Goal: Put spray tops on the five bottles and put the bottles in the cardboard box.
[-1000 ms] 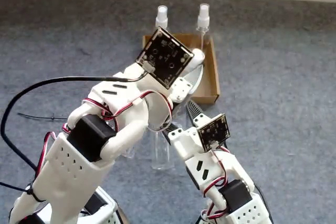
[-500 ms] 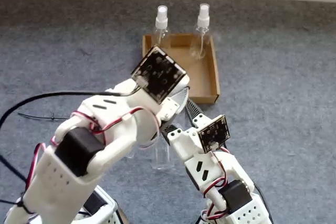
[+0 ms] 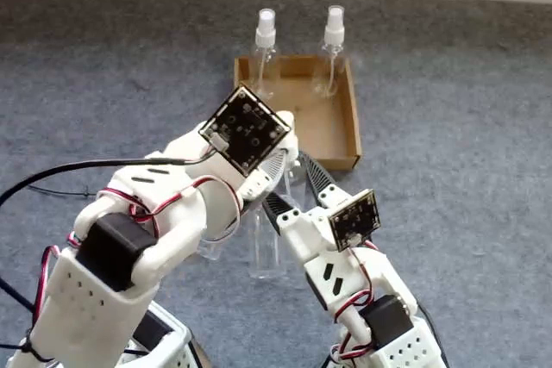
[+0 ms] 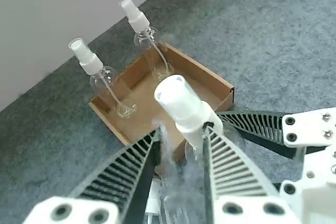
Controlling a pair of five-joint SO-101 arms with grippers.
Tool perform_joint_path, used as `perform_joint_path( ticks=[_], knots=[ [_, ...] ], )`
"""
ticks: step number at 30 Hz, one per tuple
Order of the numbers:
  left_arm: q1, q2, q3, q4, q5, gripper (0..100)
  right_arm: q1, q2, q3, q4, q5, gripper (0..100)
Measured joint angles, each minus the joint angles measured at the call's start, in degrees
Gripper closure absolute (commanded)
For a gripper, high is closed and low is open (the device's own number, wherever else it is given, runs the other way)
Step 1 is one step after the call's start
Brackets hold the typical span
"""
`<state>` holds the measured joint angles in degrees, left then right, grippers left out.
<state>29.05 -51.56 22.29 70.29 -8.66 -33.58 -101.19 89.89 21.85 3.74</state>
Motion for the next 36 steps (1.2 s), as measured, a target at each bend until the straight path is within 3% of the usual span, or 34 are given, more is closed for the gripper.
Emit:
perform_joint_path(
  ticks=[10, 20, 36],
  knots=[
    [-1.1, -0.1, -8.9, 0.2, 0.0, 87, 3.8, 0.1, 3.8, -6.8, 0.0, 99.5],
    [-1.4, 6.1, -9.0, -7.8, 0.0, 87, 3.9, 0.1, 3.8, -6.9, 0.0, 99.5],
    [2.3, 8.6, -5.4, -5.6, -4.0, 88, 3.9, 0.2, 4.7, -6.9, 0.0, 99.5]
  ],
)
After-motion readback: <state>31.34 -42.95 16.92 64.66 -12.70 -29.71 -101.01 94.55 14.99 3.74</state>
